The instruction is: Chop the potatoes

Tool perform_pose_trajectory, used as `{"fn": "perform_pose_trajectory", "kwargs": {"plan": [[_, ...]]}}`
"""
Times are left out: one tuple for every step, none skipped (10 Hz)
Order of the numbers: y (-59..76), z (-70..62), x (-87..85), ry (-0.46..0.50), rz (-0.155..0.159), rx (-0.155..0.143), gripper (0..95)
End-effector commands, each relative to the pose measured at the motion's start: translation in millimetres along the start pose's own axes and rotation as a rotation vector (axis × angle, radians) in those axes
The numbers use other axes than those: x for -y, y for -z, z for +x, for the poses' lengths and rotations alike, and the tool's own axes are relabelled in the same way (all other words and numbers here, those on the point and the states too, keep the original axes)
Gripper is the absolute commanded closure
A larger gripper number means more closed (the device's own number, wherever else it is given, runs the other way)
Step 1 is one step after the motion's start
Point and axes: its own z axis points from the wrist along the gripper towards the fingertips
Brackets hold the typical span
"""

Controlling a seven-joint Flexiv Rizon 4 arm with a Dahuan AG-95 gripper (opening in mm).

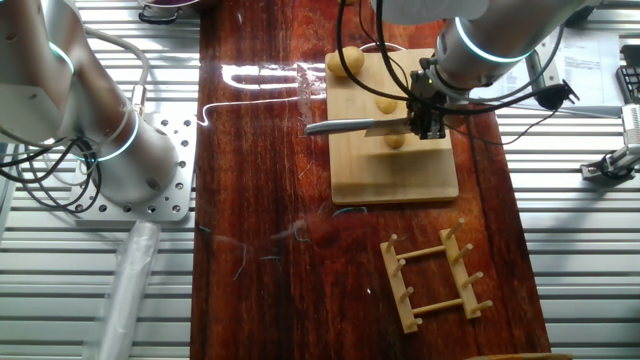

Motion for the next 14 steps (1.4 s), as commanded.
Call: {"fn": "perform_pose_trajectory", "kwargs": {"plan": [[0.2,0.1,-0.1,-0.007,0.002,-0.002,95.0],[-0.2,0.3,0.1,-0.009,0.003,-0.002,95.0],[-0.6,0.7,0.2,-0.009,0.003,-0.002,95.0],[-0.8,1.0,0.3,-0.01,0.003,-0.002,95.0],[-1.6,2.2,0.6,-0.011,0.003,-0.001,95.0],[-2.4,3.4,0.9,-0.013,0.003,-0.001,95.0],[-2.6,3.8,1.0,-0.014,0.003,0.0,95.0],[-2.6,3.8,1.0,-0.015,0.003,0.0,95.0],[-2.3,3.9,0.9,-0.016,0.003,0.0,95.0],[-2.2,3.9,0.9,-0.015,0.002,0.0,95.0],[-2.6,4.3,0.6,-0.016,0.002,0.001,95.0],[-2.9,4.5,0.4,-0.016,0.001,0.002,95.0],[-3.7,5.1,-0.3,-0.018,0.001,0.003,95.0],[-4.1,5.3,-0.7,-0.019,0.002,0.004,95.0]]}}
